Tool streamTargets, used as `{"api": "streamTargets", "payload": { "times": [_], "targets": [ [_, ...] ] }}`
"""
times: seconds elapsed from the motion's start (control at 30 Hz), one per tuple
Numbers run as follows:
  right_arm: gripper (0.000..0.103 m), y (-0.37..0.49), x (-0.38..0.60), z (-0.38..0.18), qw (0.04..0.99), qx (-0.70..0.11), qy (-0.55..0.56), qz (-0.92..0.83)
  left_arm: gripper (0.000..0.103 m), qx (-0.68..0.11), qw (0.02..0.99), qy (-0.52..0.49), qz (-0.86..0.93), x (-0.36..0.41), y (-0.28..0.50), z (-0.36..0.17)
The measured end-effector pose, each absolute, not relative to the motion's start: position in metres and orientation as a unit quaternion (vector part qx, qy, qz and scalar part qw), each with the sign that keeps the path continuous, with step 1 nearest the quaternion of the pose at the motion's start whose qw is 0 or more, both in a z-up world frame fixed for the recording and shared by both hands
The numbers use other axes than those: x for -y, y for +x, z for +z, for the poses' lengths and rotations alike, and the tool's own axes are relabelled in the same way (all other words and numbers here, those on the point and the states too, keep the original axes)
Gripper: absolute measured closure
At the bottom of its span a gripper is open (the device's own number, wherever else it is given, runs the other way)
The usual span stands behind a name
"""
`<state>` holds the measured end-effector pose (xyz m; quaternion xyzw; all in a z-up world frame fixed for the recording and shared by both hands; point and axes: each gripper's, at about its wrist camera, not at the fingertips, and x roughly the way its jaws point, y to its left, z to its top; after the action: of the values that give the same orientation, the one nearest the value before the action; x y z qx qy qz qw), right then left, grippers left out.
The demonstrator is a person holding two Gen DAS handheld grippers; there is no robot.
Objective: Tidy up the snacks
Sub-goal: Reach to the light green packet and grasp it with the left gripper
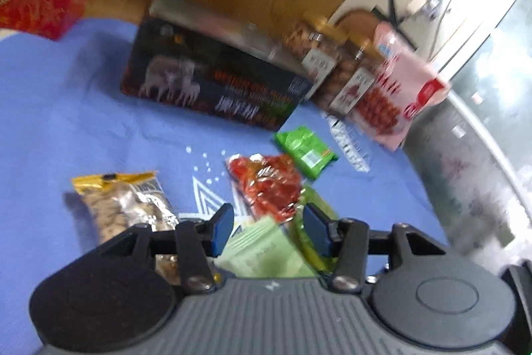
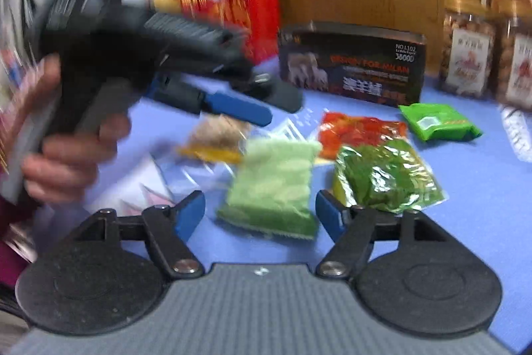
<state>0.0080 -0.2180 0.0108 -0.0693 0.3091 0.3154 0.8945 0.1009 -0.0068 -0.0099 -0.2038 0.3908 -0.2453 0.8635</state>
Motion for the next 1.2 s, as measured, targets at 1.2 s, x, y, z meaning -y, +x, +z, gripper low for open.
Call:
{"api": "streamTargets", "payload": {
  "times": [1.2],
  "targets": [
    [0.050,0.010,0.318,0.007,0.934,-0.300,-0.012,0.193,0.055,-0.453,0.808,-0.169,-0.336,0.094,0.098,-0.010]
  ]
}}
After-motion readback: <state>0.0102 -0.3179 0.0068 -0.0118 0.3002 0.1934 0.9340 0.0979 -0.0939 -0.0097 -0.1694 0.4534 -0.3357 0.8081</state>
